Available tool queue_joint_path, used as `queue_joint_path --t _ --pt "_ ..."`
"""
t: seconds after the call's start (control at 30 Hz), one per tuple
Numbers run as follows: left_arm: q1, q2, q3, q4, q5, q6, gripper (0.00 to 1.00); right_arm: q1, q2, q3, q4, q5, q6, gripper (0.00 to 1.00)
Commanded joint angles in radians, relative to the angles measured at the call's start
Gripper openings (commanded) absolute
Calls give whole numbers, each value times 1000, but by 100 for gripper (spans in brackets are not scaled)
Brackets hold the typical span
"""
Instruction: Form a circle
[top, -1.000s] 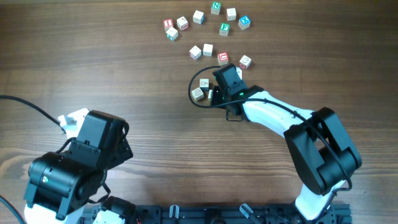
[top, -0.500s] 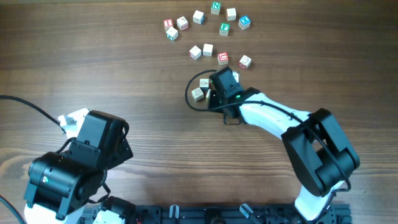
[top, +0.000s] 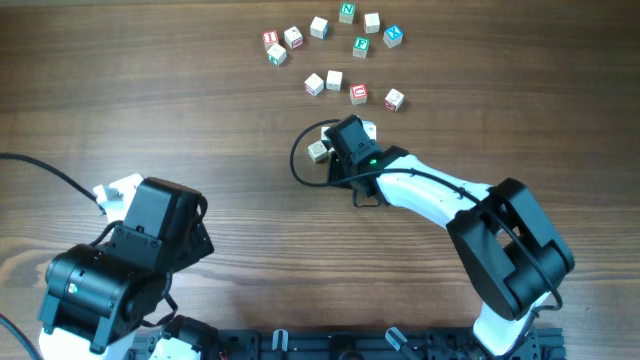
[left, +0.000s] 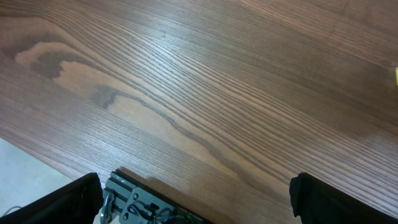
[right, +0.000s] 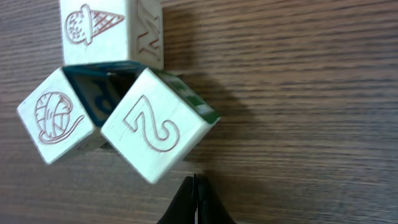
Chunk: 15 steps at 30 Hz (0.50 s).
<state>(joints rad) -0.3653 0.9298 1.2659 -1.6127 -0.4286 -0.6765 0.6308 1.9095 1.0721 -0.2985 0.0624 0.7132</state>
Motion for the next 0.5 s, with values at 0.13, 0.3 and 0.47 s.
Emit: queue_joint_path --t 0.13,0.3,0.47 --pt "6 -2 -4 0 -1 -16 100 -21 18 -8 -2 87 45 5" --pt "6 -2 -4 0 -1 -16 100 -39 18 -8 38 103 1 5" --pt "6 -2 -4 0 -1 -16 100 -59 18 -8 52 101 -6 4"
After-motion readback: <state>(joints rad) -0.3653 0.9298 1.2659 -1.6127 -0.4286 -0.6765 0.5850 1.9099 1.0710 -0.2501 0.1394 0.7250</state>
